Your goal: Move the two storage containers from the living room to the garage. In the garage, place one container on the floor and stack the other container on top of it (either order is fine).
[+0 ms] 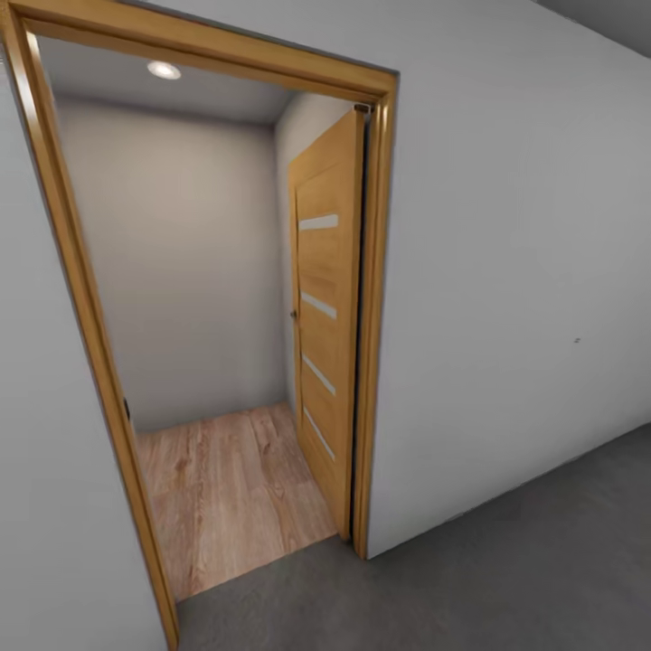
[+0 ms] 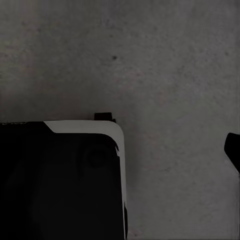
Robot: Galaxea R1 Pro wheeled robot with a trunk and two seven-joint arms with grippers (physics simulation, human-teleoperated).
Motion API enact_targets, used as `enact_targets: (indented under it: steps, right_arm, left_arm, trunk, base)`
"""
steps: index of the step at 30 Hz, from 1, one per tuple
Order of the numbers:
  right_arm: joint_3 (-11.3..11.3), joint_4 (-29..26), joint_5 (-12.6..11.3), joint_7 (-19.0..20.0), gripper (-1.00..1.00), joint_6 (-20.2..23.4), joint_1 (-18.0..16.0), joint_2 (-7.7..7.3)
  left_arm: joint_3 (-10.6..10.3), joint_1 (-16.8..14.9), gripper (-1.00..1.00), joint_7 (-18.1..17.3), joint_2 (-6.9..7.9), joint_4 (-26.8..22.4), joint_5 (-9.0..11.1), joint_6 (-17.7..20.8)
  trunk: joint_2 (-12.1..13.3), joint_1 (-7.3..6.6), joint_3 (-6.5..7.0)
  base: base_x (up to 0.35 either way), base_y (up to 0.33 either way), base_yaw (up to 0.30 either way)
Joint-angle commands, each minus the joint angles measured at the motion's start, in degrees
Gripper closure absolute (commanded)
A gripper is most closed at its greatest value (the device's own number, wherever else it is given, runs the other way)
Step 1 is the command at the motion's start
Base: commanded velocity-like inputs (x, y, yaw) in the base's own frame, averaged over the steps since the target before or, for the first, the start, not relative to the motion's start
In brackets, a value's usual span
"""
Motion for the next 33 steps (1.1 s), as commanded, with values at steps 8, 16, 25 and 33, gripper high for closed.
enact_targets:
  steps: [8,16,25,33]
  right_arm:
    - [0.2,0.2,-0.3,-0.1,-1.00,-0.4,0.0,0.00]
    - [0.2,0.2,-0.3,-0.1,-1.00,-0.4,0.0,0.01]
    - [0.2,0.2,-0.3,-0.1,-1.00,-0.4,0.0,0.00]
    - [0.2,0.2,-0.3,0.0,-1.00,-0.4,0.0,0.00]
  left_arm:
    - [-0.5,0.0,-1.00,0.1,-0.01,0.0,0.4,-0.1]
    - [-0.5,0.0,-1.00,0.1,-0.01,0.0,0.4,-0.1]
    - [-0.5,0.0,-1.00,0.1,-0.01,0.0,0.4,-0.1]
    - [-0.5,0.0,-1.00,0.1,-0.01,0.0,0.4,-0.1]
  trunk:
    - [0.0,0.05,-0.02]
    - [0.0,0.05,-0.02]
    - [0.0,0.05,-0.02]
    - [0.0,0.05,-0.02]
  base:
    - [0.316,-0.100,0.272]
    - [0.316,-0.100,0.273]
    - [0.316,-0.100,0.273]
    - [0.316,-0.100,0.273]
